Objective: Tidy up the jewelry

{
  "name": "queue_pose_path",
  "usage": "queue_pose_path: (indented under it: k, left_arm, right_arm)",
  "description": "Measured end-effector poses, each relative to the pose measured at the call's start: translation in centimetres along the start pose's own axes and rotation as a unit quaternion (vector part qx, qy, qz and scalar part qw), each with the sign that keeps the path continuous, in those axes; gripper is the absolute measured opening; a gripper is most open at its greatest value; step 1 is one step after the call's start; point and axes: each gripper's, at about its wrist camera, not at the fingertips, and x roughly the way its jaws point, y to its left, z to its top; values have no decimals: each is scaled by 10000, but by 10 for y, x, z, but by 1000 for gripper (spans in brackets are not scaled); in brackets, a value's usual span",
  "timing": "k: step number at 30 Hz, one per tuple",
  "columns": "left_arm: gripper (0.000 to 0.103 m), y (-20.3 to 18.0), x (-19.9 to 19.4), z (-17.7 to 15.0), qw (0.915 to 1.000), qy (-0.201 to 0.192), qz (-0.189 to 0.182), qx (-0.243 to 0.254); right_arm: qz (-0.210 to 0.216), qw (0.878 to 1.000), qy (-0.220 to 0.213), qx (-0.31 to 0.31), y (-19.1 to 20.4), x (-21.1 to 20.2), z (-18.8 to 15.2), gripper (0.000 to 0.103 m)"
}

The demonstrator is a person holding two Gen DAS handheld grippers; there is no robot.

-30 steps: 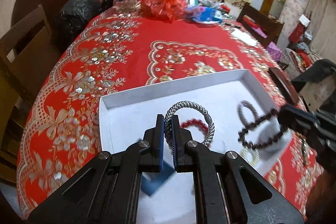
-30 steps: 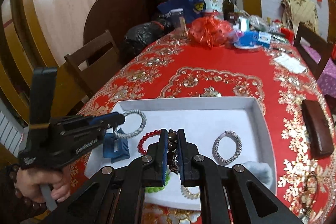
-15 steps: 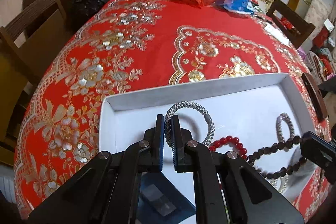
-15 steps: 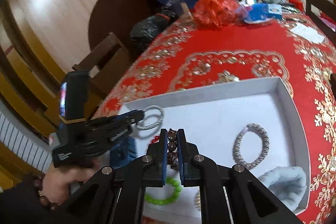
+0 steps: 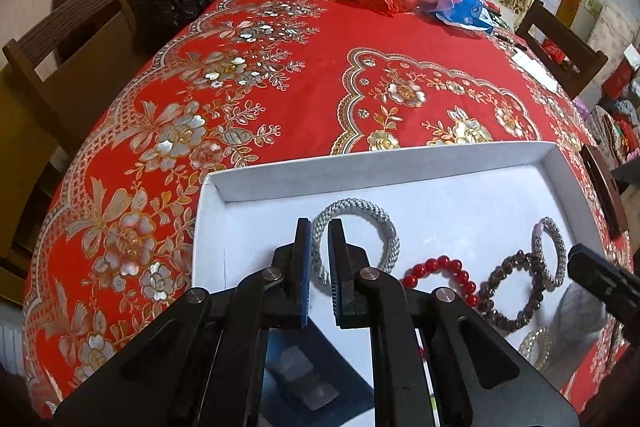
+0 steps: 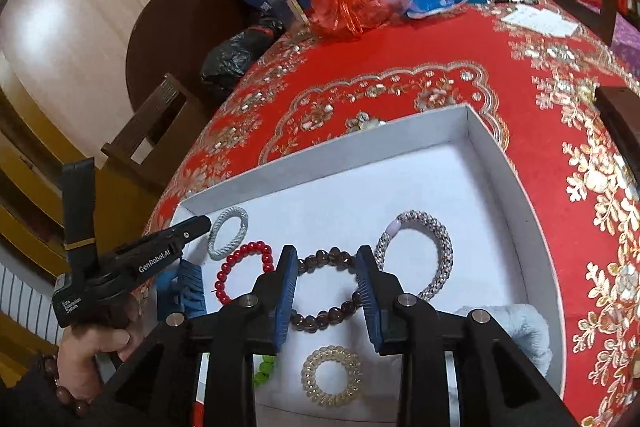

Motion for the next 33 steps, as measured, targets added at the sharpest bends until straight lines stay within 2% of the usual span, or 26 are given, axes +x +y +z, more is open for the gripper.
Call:
queue_pose_path:
  k: [3,5,8,10,13,15,17,21,25,30,31,32,33]
  left_arm:
    - [11,0,-11,-7,9999,-76,-137,37]
    - [24,1,-18,-16,9996,-182,-186,76]
    - [29,3,-22,-28,9991,-371,-6,198]
    - [31,6,-23,-36,9979,-456,402,243]
    - [39,13,-24,-45,9988,-441,171,132]
    - [39,15,-25,-49,9989,-416,193,97]
    - [43,18,-26,-55,9991,-423,87,27]
    - [44,16,-33,-63,9988,-458,103,119]
    - [44,18,-43,-75,9989,-435,-51,168]
    - [47,20,-86,-78,9962,-822,-141,236]
    - [59,20,-103,-79,9948,-964,-177,274]
    - [80,21,-116,-81,9934,-1085,-195,305]
    - [88,21,-131,-85,9918,-1217,-225,324]
  right_arm:
    - [55,9994,70,-325,13,-6,-7,29]
    - [76,9976,265,-638,25,-7,-20,29]
    - [37,9947,559,-861,35,-6,-42,29]
    - [-108,9948,551,-846,35,-11,-53,29]
    - [-173,9964,524,-641,27,-19,-65,29]
    - [-288,9964,551,-581,23,-20,-71,29]
    - [-188,9977,479,-433,18,-24,-76,29]
    - [-240,9982,414,-367,20,-33,-86,29]
    - [-206,9986,392,-274,24,-43,-99,29]
    - [-230,9989,45,-405,41,-71,-109,29]
    - [-260,9986,-75,-458,48,-81,-112,34]
    - [-335,9980,-172,-501,53,-88,-116,41]
    - [-475,9969,-292,-562,57,-95,-121,59]
